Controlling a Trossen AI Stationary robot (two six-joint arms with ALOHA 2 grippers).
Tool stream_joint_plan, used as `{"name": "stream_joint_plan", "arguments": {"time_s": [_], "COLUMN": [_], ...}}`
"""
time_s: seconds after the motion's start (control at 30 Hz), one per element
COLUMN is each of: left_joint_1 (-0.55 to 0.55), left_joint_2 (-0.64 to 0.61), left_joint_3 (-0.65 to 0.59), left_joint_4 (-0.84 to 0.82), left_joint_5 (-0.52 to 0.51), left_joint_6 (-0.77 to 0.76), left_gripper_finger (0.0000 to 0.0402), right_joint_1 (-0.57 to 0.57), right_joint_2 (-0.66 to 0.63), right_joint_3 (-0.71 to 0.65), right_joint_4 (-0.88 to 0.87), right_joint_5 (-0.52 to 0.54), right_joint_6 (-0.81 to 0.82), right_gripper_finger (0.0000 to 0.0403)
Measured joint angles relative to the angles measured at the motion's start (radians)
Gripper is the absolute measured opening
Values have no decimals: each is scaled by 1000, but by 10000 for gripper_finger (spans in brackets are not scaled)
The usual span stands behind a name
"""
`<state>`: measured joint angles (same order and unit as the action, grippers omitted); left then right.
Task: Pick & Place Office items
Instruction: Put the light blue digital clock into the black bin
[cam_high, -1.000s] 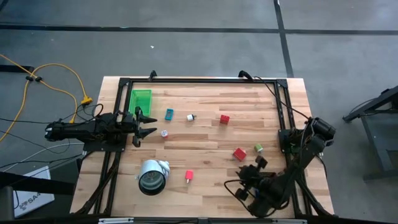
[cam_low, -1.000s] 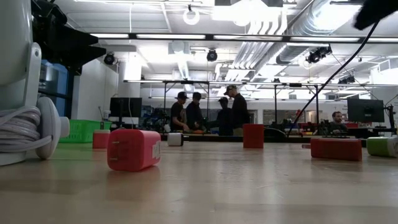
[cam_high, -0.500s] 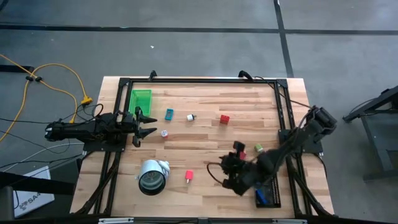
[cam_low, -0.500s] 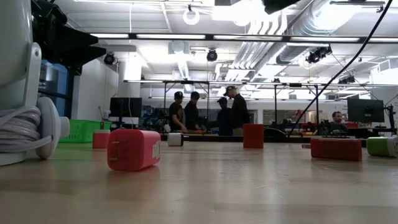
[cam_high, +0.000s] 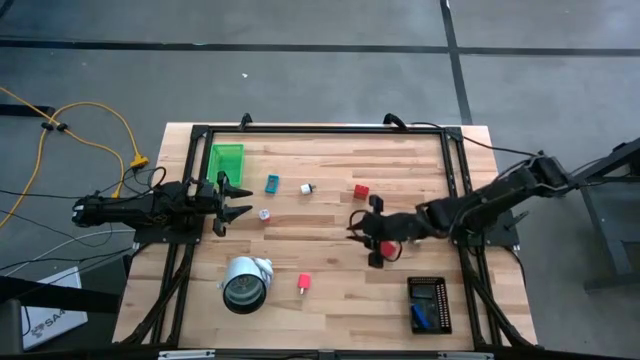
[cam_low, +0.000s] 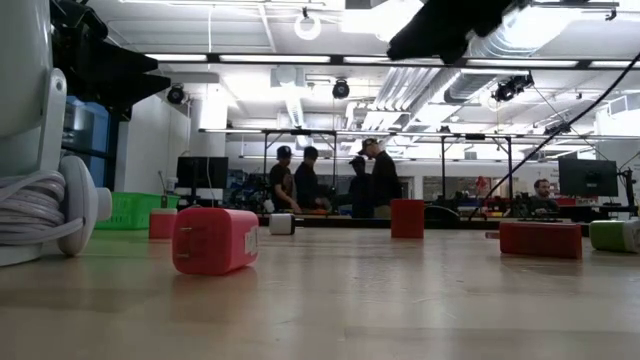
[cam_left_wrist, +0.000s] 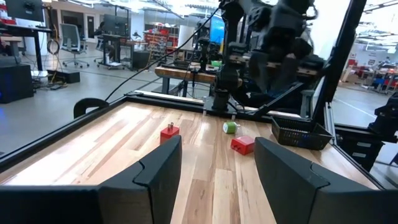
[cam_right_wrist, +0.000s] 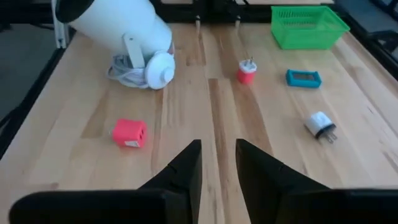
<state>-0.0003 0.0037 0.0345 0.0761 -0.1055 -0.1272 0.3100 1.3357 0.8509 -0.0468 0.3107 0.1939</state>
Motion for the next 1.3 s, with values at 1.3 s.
{"name": "stream_joint_plan", "arguments": {"time_s": [1.3], "left_joint_1": [0], "left_joint_2": [0], "left_joint_3": [0], "left_joint_4": [50], "left_joint_5": [-1], "left_joint_6": [-12], "left_gripper_finger": [196], "right_joint_1": [-189], "right_joint_2": [-10], "right_joint_3": [-50], "right_joint_4": [157], "right_joint_5": [-193], "right_joint_6": [-109], "right_gripper_finger": [85]}}
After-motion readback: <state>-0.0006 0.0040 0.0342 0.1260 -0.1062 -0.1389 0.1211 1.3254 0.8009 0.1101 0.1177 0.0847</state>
